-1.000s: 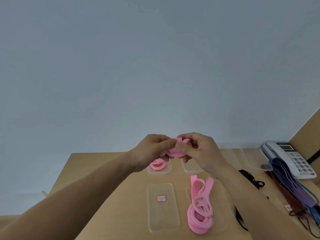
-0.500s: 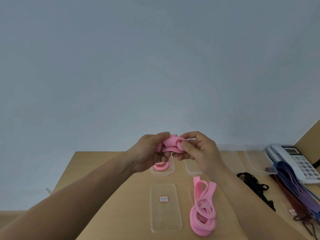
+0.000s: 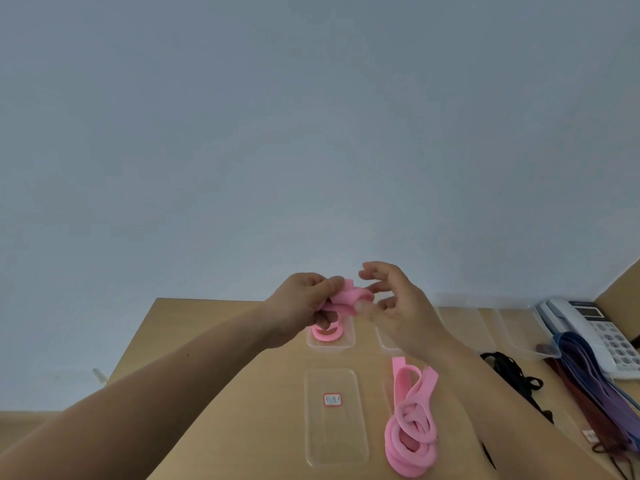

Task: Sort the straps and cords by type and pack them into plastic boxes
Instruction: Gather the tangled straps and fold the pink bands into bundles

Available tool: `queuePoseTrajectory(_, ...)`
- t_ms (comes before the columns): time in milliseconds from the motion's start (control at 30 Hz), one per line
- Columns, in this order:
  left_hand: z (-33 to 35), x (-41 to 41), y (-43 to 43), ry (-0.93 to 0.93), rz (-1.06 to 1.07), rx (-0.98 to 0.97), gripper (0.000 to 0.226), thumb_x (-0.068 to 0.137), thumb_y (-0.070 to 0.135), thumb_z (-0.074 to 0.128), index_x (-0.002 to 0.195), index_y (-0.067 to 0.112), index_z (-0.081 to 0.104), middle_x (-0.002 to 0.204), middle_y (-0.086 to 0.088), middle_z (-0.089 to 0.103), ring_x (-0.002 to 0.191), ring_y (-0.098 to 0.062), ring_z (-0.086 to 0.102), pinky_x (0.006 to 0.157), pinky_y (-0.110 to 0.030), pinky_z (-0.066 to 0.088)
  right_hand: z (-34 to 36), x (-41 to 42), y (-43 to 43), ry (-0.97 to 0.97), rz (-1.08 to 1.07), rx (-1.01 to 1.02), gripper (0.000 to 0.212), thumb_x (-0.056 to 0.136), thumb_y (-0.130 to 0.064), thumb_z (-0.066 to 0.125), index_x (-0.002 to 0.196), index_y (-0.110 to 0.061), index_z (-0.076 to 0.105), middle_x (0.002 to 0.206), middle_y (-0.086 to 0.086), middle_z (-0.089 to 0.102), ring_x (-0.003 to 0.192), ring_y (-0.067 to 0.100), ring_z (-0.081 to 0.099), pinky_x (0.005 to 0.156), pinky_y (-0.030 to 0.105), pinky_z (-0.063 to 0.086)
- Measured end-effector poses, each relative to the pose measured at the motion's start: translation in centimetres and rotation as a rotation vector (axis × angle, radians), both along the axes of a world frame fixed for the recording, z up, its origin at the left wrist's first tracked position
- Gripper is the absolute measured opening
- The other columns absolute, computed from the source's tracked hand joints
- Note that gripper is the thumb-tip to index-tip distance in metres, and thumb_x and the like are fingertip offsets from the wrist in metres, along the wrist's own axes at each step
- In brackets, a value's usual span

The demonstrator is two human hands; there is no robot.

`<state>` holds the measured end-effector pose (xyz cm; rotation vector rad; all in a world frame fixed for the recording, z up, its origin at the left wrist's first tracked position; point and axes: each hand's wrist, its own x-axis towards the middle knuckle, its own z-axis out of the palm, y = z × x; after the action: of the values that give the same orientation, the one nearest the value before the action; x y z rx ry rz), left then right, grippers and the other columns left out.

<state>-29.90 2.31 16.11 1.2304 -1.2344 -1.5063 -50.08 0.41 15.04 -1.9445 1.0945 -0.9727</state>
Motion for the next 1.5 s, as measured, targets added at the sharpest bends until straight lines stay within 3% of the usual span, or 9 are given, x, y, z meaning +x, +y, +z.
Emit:
queuePoseTrajectory(267,-1.2,1.9,0.0,0.067,-0.061,0.143,0.038,0.103,0.031,0.046,0.090,0.002,0.066,0.062,-0.006,0.062,0.053,-0.017,0.055,0.055,-0.026,0.046,-1.5,2.6,-0.1,0.404,-0.011,-0.352,0.039,0.076,-0.036,0.077,0.112,-0.026,0.063,0.100,-0.019,0.063,0.084,-0.002,0.055,0.075,0.017,0.046)
queuePoseTrajectory(500,-3.8,5.6,-0.8,0.068,-0.117,-0.005,0.028,0.097,0.025,0.061,0.120,0.008,0.059,0.096,-0.010,0.072,0.082,-0.026,0.070,0.068,-0.028,0.054,-2.2,3.9,-1.1,0.442,-0.079,-0.287,0.035,0.078,-0.033,0.074,0.110,-0.020,0.070,0.084,-0.021,0.062,0.073,0.000,0.057,0.070,0.018,0.048)
queuePoseTrajectory(600,-5.2,6.4,-1.2,-0.077,-0.123,-0.104,0.028,0.094,0.030,0.065,0.114,0.012,0.060,0.092,-0.011,0.075,0.082,-0.025,0.072,0.068,-0.030,0.055,-2.9,4.4,-1.4,0.460,-0.100,-0.251,0.030,0.078,-0.033,0.073,0.106,-0.026,0.070,0.071,-0.031,0.053,0.069,-0.010,0.054,0.063,0.005,0.037)
queuePoseTrajectory(767,-8.0,5.6,-2.5,-0.386,-0.083,-0.236,0.010,0.100,0.034,0.054,0.102,0.024,0.054,0.083,-0.007,0.074,0.069,-0.013,0.071,0.057,-0.028,0.048,-4.9,4.5,-2.2,0.531,-0.078,-0.223,0.016,0.078,-0.033,0.069,0.090,-0.021,0.069,0.061,-0.017,0.051,0.055,0.001,0.046,0.055,0.014,0.033)
queuePoseTrajectory(867,-9.9,4.7,-3.9,-0.540,-0.100,-0.235,0.012,0.100,0.036,0.050,0.104,0.024,0.053,0.083,-0.005,0.070,0.061,-0.012,0.060,0.052,-0.025,0.044,-6.8,3.9,-3.6,0.558,-0.048,-0.200,0.021,0.080,-0.031,0.071,0.098,-0.021,0.072,0.071,-0.010,0.063,0.061,0.007,0.048,0.058,0.021,0.037)
queuePoseTrajectory(1033,-12.8,3.3,-6.7,-0.920,-0.142,-0.269,0.036,0.098,0.039,0.049,0.131,0.024,0.056,0.128,0.004,0.062,0.113,-0.017,0.058,0.091,-0.031,0.047,-10.5,2.3,-7.5,0.688,0.020,-0.184,0.027,0.083,-0.044,0.065,0.099,-0.024,0.071,0.076,-0.006,0.067,0.068,0.018,0.059,0.060,0.032,0.047)
queuePoseTrajectory(1200,-15.9,2.0,-9.4,-1.060,-0.187,-0.275,0.037,0.097,0.031,0.051,0.132,0.021,0.056,0.134,0.003,0.059,0.127,-0.018,0.045,0.097,-0.029,0.038,-14.9,2.3,-12.2,0.873,0.141,-0.257,0.026,0.084,-0.042,0.056,0.093,-0.022,0.071,0.095,-0.007,0.068,0.097,0.018,0.057,0.071,0.034,0.049)
queuePoseTrajectory(1300,-17.5,1.7,-10.2,-1.159,-0.252,-0.277,0.037,0.096,0.031,0.051,0.131,0.021,0.057,0.134,0.002,0.058,0.130,-0.018,0.041,0.103,-0.032,0.037,-16.1,2.8,-13.2,0.854,0.247,-0.313,0.032,0.078,-0.045,0.048,0.079,-0.024,0.072,0.081,-0.008,0.067,0.087,0.018,0.057,0.058,0.022,0.038)
queuePoseTrajectory(1500,-19.2,1.0,-10.5,-1.341,-0.302,-0.354,0.034,0.096,0.034,0.048,0.126,0.028,0.062,0.140,0.009,0.050,0.136,-0.019,0.030,0.105,-0.031,0.032,-17.0,3.1,-13.6,0.868,0.298,-0.382,0.039,0.062,-0.053,0.082,0.078,-0.017,0.076,0.081,0.001,0.068,0.094,0.030,0.065,0.058,0.029,0.052)
